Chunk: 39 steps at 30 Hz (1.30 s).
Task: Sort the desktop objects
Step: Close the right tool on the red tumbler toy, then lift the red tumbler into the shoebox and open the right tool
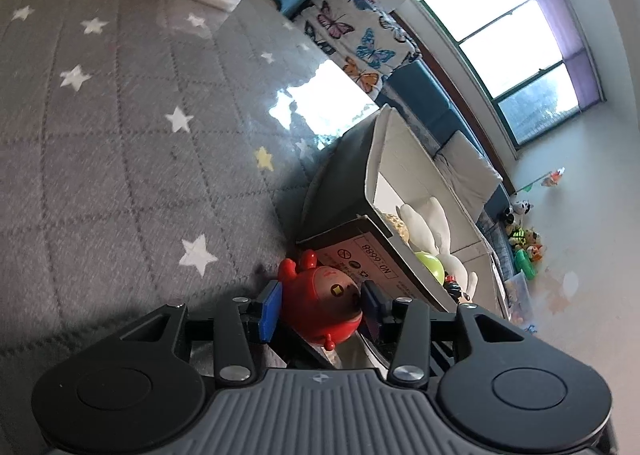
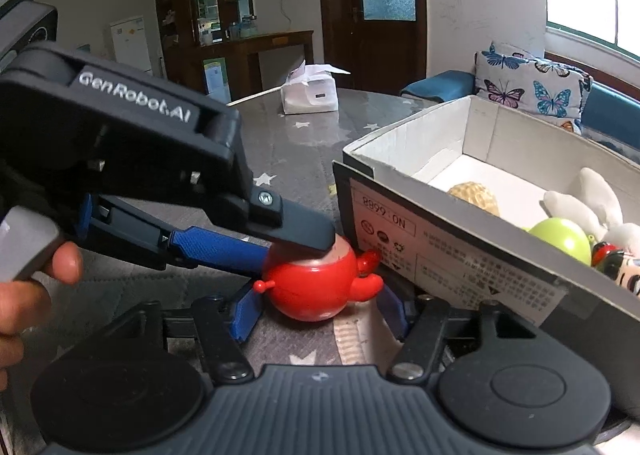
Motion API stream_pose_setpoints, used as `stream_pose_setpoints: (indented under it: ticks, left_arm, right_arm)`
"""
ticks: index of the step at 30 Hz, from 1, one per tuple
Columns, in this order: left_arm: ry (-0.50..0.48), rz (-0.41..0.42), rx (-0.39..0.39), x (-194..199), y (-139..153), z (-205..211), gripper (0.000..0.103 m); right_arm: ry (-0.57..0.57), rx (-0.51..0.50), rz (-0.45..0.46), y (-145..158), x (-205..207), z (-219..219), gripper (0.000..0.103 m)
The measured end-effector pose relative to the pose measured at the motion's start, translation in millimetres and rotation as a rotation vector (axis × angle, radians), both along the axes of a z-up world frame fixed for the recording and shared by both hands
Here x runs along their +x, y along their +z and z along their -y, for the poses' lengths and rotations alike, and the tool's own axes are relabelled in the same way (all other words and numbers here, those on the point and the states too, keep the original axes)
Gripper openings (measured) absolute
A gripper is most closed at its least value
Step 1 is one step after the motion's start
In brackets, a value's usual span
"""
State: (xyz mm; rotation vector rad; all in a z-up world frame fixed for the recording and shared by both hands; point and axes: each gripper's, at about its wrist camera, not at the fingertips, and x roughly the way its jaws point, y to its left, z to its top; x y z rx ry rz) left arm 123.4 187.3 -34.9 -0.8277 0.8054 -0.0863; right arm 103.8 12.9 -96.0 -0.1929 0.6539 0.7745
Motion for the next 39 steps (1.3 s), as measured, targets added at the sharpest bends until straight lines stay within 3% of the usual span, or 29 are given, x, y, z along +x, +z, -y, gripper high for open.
stream_pose_setpoints:
  ticks: [11, 25, 39]
  left_arm:
    - [-0.038, -0.023, 0.038, 8.3, 2.1, 6.9, 0.050]
    - [-0.060, -0.014, 0.064, -2.3, 6.8, 16.8, 0.050]
    - [-0.105, 0.071, 0.140, -1.5, 57.4, 52.5, 0.050]
  right_arm:
    - [0.010, 0.009, 0.003, 0.9, -2.0, 2.1, 0.065]
    - [0.016, 0.023, 0.010, 5.3, -14.3, 10.0, 0.060]
    - [-0.028, 0.088, 0.081, 45.8, -21.8, 39.7, 0.060]
